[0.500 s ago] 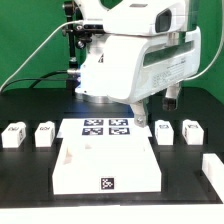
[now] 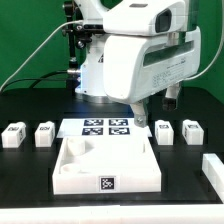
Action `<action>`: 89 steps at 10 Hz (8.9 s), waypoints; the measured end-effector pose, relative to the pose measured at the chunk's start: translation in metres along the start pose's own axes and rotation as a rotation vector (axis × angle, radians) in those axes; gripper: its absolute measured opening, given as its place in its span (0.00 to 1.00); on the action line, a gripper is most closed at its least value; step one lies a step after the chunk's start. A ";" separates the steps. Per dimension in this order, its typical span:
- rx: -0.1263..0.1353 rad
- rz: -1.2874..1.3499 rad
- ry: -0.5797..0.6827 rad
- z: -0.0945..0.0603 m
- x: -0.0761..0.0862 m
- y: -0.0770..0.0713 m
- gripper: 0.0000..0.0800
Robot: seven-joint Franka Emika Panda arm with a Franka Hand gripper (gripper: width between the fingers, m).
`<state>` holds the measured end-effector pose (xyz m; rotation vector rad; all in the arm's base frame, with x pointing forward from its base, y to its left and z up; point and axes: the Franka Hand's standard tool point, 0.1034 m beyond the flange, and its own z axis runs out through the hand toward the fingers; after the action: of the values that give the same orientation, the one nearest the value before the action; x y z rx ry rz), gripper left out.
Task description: Assemble one leg
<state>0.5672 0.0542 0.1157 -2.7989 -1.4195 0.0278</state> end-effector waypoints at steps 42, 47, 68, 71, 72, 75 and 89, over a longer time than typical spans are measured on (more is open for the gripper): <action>0.047 -0.582 0.018 0.109 -0.128 -0.063 0.08; 0.020 -0.574 0.063 0.105 -0.056 -0.060 0.07; 0.021 -0.585 0.080 0.112 -0.029 -0.064 0.81; -0.006 -0.461 0.079 0.088 -0.030 -0.062 0.81; -0.005 -0.358 0.080 0.080 -0.027 -0.073 0.81; 0.022 0.122 0.086 0.069 0.002 -0.110 0.81; 0.387 0.988 -0.413 0.072 0.021 -0.182 0.81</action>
Offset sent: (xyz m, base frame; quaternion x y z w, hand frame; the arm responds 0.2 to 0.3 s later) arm -0.0418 -0.0153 -0.0028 -0.0258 0.0392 -0.3548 0.9338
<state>0.4318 0.1781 0.0450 -2.8868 0.1124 0.7980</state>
